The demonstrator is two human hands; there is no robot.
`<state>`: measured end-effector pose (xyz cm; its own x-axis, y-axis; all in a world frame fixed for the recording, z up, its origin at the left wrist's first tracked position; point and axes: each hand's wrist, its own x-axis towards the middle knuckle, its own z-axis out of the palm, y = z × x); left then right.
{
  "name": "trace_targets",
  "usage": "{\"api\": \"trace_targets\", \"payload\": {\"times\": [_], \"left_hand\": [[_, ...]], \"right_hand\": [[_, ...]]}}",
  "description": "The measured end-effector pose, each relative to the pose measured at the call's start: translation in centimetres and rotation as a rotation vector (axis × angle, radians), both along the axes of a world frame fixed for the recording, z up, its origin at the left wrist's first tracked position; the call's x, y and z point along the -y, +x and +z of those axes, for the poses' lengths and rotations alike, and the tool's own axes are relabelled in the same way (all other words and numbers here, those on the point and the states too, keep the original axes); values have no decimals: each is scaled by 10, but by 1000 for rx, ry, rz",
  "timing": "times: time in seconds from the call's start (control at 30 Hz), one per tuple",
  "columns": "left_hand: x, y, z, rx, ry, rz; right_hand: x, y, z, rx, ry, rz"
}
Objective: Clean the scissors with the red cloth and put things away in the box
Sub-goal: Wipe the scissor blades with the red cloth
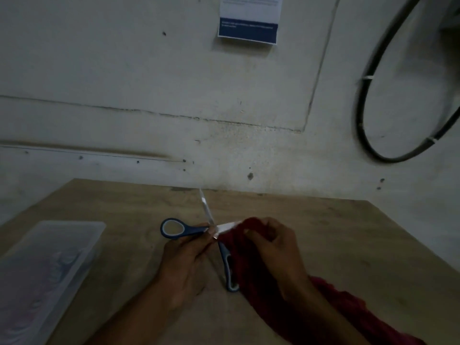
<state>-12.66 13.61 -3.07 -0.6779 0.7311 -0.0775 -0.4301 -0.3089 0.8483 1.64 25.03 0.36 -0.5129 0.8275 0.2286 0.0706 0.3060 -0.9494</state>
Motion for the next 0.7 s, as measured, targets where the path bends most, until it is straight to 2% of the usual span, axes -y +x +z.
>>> {"api": "trace_targets", "payload": {"times": [0.17, 0.3, 0.4, 0.57, 0.7], "left_hand": [[-11, -4, -3, -11, -9, 60], [-12, -3, 1, 20, 23, 84], [-10, -2, 5, 18, 52, 51], [-7, 4, 12, 65, 57, -13], [-3, 4, 11, 143, 34, -41]], "right_hand": [[7, -1, -15, 73, 272, 11], [13, -3, -18, 25, 272, 19], [12, -5, -24, 84, 496, -35], [10, -7, -31, 36, 323, 18], [15, -3, -23, 70, 604, 23]]}}
